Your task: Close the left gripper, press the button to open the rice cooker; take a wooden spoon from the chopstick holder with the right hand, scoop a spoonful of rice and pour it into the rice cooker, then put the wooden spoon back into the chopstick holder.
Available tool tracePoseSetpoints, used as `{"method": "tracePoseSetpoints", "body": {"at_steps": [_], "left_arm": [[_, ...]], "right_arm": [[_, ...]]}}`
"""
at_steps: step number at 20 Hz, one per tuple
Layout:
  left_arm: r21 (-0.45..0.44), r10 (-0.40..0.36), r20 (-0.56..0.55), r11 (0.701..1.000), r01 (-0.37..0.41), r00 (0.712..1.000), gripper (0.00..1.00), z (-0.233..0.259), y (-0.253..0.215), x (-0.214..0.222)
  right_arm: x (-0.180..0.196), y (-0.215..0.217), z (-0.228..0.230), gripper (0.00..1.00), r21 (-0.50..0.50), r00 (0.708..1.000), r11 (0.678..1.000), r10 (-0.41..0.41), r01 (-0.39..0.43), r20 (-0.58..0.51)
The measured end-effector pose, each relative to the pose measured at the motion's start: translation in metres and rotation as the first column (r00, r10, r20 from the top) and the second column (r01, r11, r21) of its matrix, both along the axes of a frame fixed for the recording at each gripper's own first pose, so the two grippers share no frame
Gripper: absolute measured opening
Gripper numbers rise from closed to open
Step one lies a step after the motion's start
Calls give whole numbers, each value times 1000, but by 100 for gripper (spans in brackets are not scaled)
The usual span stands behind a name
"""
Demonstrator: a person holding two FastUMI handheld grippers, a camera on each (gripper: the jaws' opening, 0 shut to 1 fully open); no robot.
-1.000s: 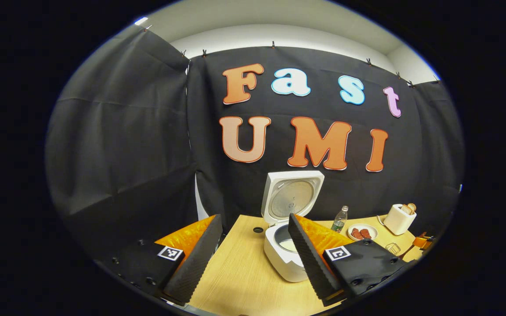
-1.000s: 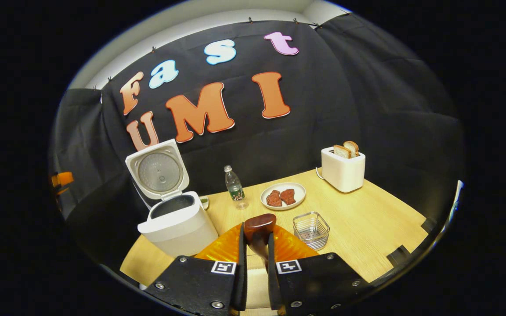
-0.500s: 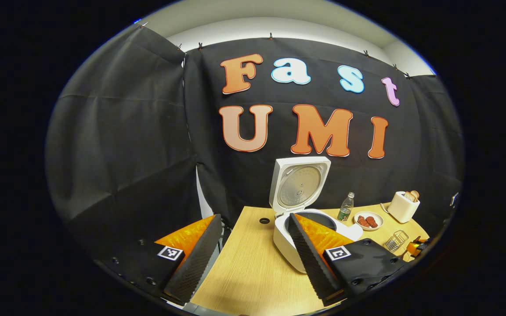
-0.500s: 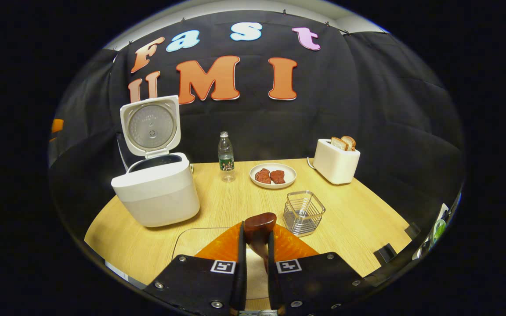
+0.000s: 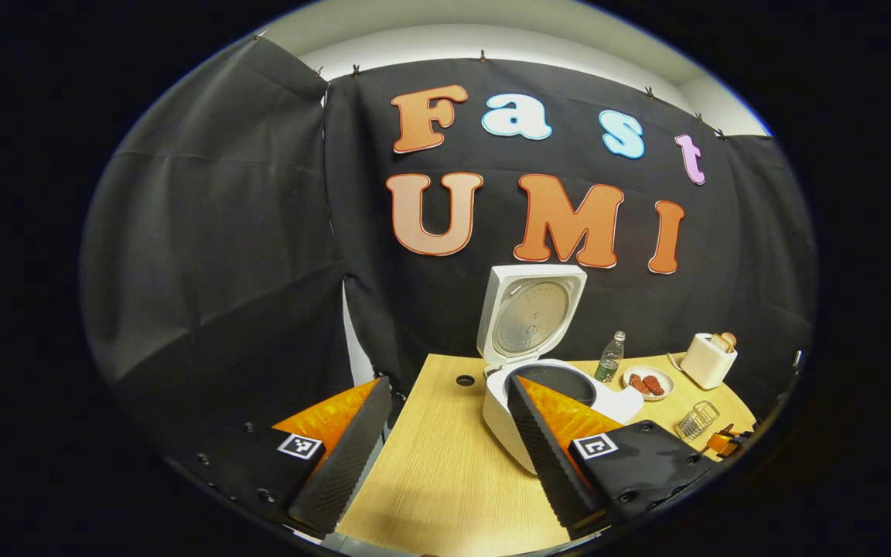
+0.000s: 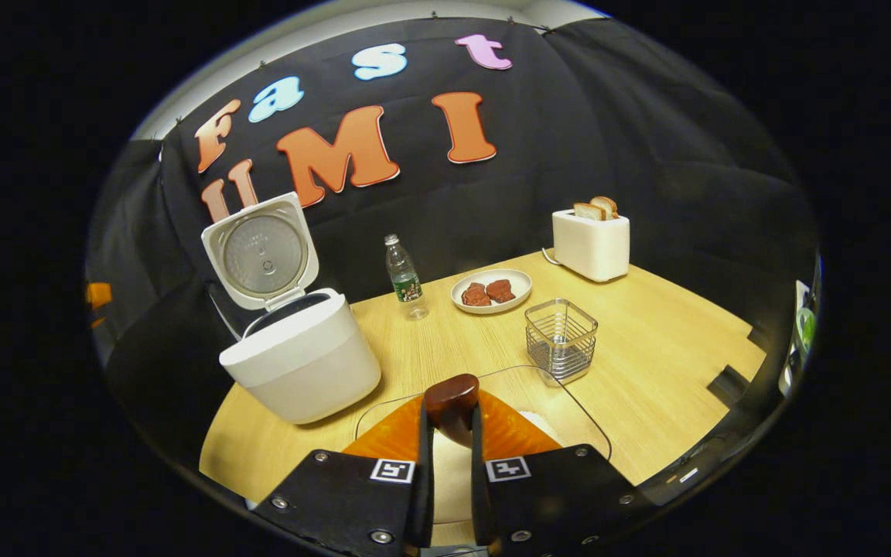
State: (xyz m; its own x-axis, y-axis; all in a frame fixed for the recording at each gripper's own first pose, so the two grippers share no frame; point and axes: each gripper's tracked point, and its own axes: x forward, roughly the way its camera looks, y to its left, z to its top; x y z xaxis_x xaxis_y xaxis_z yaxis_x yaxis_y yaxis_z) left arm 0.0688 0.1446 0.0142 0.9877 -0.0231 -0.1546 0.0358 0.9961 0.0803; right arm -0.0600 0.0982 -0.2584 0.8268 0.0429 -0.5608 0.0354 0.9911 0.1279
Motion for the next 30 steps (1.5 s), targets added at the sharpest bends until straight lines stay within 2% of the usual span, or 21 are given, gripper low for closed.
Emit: {"method": "tracePoseSetpoints", "body": {"at_steps": [3,5,8,11,14,15,16,18,21,26,30], "left_arm": [[-4,4,-12,1000,-4,1000,100,-5,4,2],[-2,4,-19,1000,-4,1000,100,-7,6,4],[-2,3,-28,1000,-3,1000,100,-12,7,8],[-8,-4,-37,1000,4,999,100,-15,4,11],[-9,-9,-39,1000,9,999,100,-17,2,12],[-11,-10,-40,1000,10,999,100,-17,1,13],[-16,-13,-41,1000,12,999,100,-18,-1,14],[-19,-19,-41,1000,18,999,100,-18,-4,14],[-12,-22,-36,1000,21,999,100,-15,-8,13],[-18,-14,-18,1000,14,1000,100,-9,-11,12],[-29,-4,-14,1000,4,1000,100,-7,-19,11]], "right_arm": [[4,0,-1,19,175,997,982,-70,73,-20],[6,-6,-4,19,290,989,946,-140,145,-37],[11,-9,-11,19,478,973,848,-219,229,-77],[11,-14,-14,19,600,960,751,-254,275,-122],[14,-16,-20,19,687,944,654,-283,317,-166],[14,-18,-23,14,711,939,620,-291,331,-183],[13,-20,-27,19,733,930,582,-304,352,-205],[9,-25,-31,19,757,916,529,-325,384,-238],[5,-35,-36,19,760,904,506,-342,408,-257],[8,-44,-16,19,769,908,504,-345,393,-238],[14,-49,-1,19,784,909,483,-339,389,-242]]}}
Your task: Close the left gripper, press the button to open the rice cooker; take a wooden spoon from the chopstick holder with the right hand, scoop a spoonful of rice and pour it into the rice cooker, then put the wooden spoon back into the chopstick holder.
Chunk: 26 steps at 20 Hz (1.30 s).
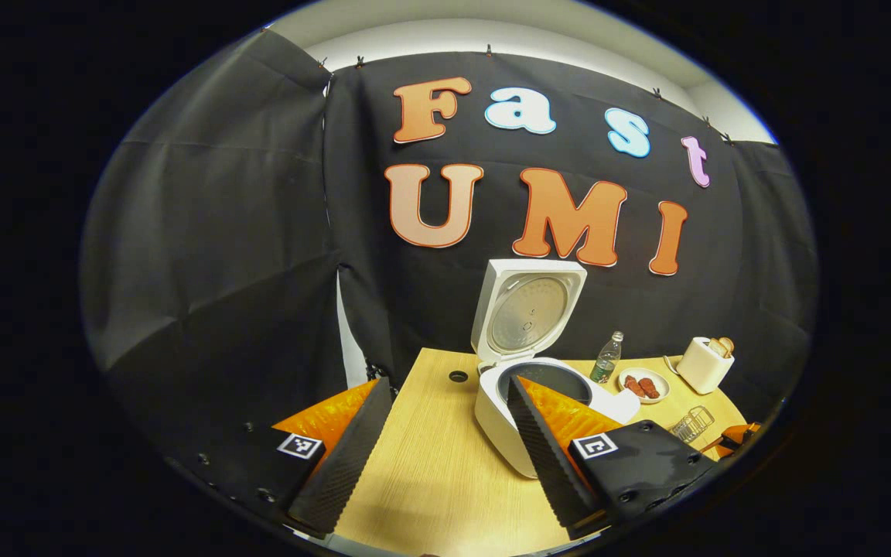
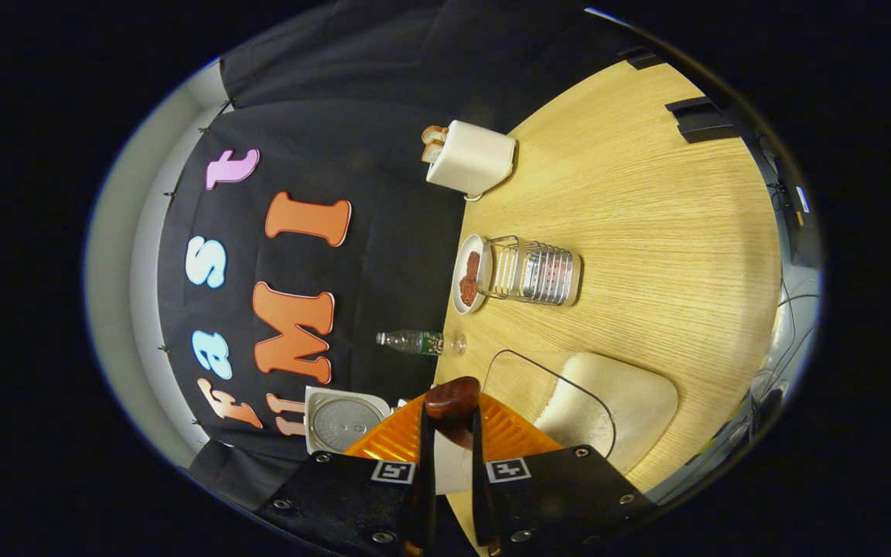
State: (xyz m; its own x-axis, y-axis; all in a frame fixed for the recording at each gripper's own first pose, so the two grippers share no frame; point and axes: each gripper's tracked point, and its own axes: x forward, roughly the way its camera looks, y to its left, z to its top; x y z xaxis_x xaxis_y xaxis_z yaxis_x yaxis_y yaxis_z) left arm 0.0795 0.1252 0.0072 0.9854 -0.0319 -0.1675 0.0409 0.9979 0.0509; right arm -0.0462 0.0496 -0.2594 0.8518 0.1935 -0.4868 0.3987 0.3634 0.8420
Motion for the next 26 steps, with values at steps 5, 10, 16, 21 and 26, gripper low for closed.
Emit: {"method": "tracePoseSetpoints", "body": {"at_steps": [5,10,16,21,26], "left_arm": [[-13,7,25,1000,-6,1000,100,12,-11,1],[-26,19,33,999,-18,999,100,13,-20,2],[-4,32,50,999,-32,998,100,22,-30,5],[-3,51,67,999,-51,996,100,27,-33,3],[4,58,86,998,-58,995,100,31,-35,0]], "right_arm": [[4,-3,14,19,18,1000,1000,22,-22,-15],[10,-4,30,19,75,999,997,30,-29,-15],[21,-1,38,19,155,999,987,33,-30,-17],[36,13,55,19,201,998,978,60,-57,-9],[68,34,67,19,226,995,969,101,-98,-1]]}}
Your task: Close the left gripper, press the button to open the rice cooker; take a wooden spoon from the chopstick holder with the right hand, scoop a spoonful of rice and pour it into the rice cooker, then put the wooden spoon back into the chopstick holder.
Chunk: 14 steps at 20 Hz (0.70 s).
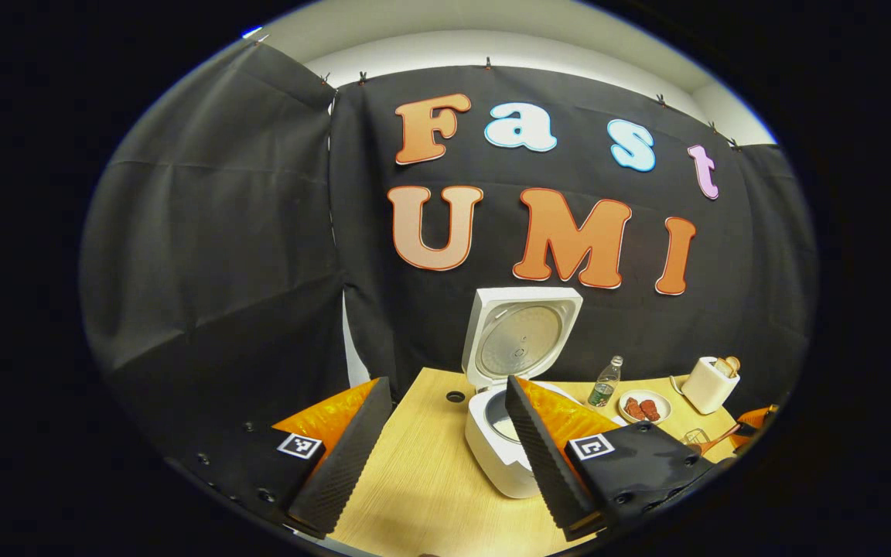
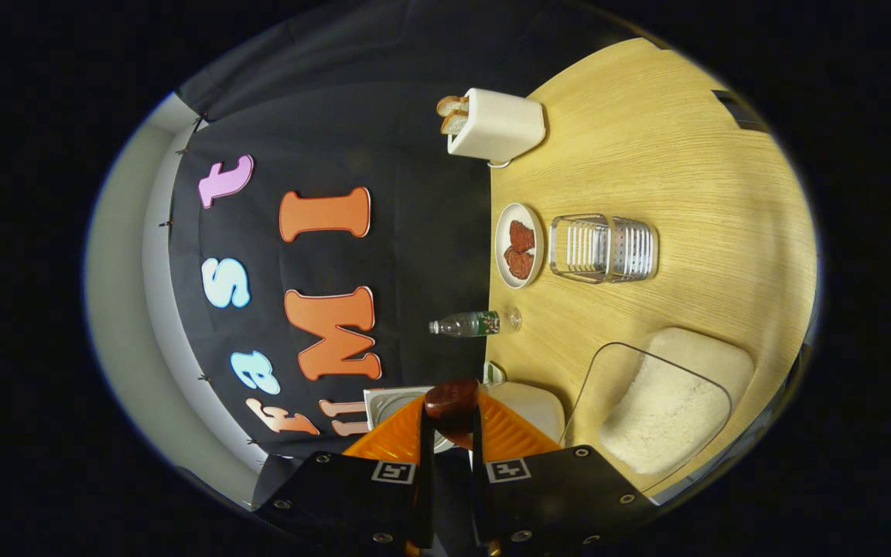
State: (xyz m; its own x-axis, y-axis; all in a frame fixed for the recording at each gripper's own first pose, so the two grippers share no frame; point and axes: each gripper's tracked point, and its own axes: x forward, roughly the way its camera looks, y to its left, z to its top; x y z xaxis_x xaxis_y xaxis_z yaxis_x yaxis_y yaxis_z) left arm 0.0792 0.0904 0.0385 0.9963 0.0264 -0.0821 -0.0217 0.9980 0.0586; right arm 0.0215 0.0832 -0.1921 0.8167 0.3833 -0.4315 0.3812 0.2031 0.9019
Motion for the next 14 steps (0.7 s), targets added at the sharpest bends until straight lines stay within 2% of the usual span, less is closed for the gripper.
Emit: {"method": "tracePoseSetpoints", "body": {"at_steps": [9,14], "left_arm": [[22,44,12,999,-44,999,100,-2,0,-17],[21,86,17,996,-87,996,100,-3,10,-25]], "right_arm": [[72,77,33,19,68,988,987,143,-147,63],[112,117,44,19,44,975,977,202,-207,94]]}}
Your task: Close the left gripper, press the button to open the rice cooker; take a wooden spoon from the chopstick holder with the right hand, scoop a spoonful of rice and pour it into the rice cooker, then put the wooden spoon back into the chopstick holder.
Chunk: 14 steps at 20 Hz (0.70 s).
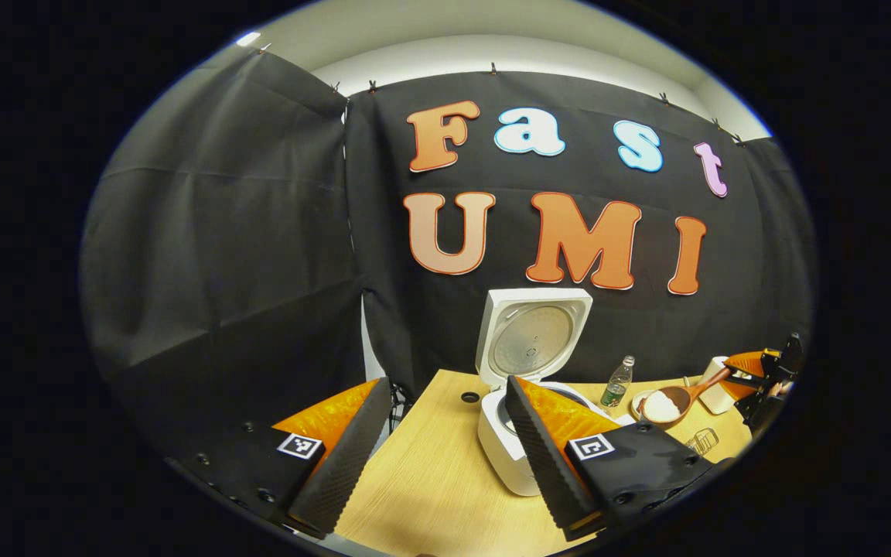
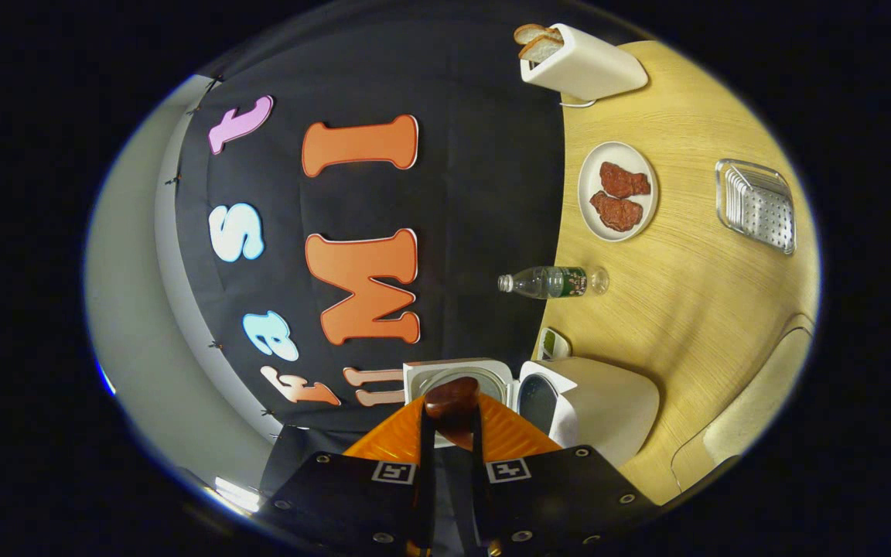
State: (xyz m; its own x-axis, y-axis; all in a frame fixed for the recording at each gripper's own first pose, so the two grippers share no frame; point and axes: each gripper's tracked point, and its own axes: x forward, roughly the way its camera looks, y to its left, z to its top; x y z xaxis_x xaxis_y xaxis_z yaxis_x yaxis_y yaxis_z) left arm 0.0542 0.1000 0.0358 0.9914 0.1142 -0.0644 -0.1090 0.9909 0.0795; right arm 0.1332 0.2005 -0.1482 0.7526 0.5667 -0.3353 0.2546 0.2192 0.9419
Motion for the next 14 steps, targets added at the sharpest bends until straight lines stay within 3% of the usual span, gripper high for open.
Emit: {"method": "tracePoseSetpoints", "body": {"at_steps": [9,14], "left_arm": [[-11,100,10,995,-100,995,100,8,29,-19],[-10,141,7,990,-140,990,100,7,44,-26]], "right_arm": [[63,72,8,19,-137,992,989,78,-63,102],[82,103,21,19,-273,970,958,146,-90,196]]}}
